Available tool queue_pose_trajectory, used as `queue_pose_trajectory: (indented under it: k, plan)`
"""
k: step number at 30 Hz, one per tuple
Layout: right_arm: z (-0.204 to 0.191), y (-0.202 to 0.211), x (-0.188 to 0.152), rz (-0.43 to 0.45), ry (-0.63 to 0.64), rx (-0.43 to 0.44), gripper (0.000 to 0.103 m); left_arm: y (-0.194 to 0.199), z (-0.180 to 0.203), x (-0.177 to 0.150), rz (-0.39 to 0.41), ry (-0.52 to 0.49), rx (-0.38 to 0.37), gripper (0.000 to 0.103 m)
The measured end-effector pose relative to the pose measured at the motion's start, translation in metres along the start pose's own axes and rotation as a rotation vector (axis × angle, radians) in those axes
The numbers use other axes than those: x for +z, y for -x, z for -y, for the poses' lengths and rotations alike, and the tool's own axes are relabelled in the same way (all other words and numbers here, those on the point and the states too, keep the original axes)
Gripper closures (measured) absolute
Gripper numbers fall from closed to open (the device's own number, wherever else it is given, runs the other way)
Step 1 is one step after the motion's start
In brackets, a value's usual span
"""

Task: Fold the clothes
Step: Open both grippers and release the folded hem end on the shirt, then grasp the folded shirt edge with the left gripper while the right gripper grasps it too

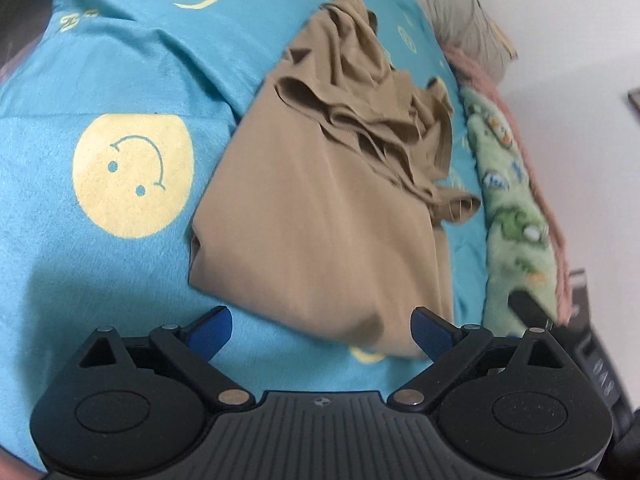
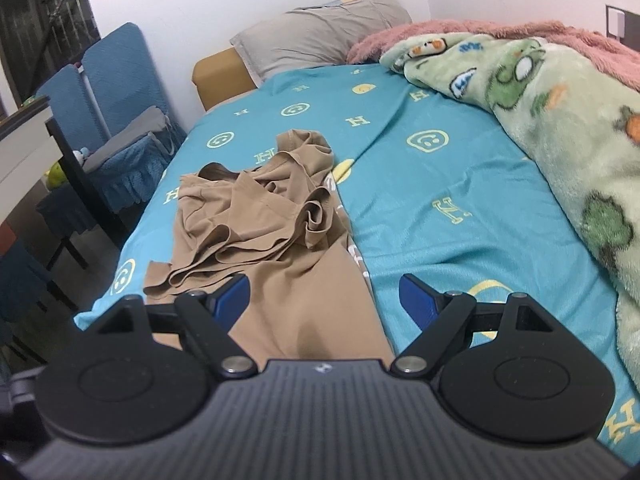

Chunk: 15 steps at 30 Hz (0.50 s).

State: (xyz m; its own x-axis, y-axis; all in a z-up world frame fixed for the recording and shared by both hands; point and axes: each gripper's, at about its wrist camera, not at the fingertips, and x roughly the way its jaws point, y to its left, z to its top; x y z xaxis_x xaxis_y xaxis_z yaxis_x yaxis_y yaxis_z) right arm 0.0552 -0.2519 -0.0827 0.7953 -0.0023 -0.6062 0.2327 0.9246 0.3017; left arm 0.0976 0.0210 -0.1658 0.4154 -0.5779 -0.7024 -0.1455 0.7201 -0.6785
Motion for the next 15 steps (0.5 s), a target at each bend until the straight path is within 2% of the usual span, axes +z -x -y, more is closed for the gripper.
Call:
queue_pose_trajectory:
  k: [3, 4, 8, 13, 15]
  plan:
    - [0.004, -0.002, 0.000, -0.013, -0.028, -0.002, 0.020, 0.001, -0.006, 0.006, 0.021, 0.042, -0.015, 0.013]
    - [0.006, -0.003, 0.000, -0.017, -0.039, -0.002, 0.020, 0.003, -0.010, 0.006, 0.022, 0.057, -0.020, 0.018]
    - [0.031, -0.006, 0.002, -0.043, -0.219, 0.017, 0.020, 0.008, -0.024, 0.006, 0.029, 0.131, -0.045, 0.032]
    - [0.061, -0.009, -0.003, -0.074, -0.442, 0.002, 0.019, 0.006, -0.028, 0.010, 0.035, 0.163, -0.068, 0.032]
    - [0.066, -0.011, -0.007, -0.090, -0.497, 0.047, 0.018, 0.004, -0.028, 0.011, 0.049, 0.161, -0.062, 0.033]
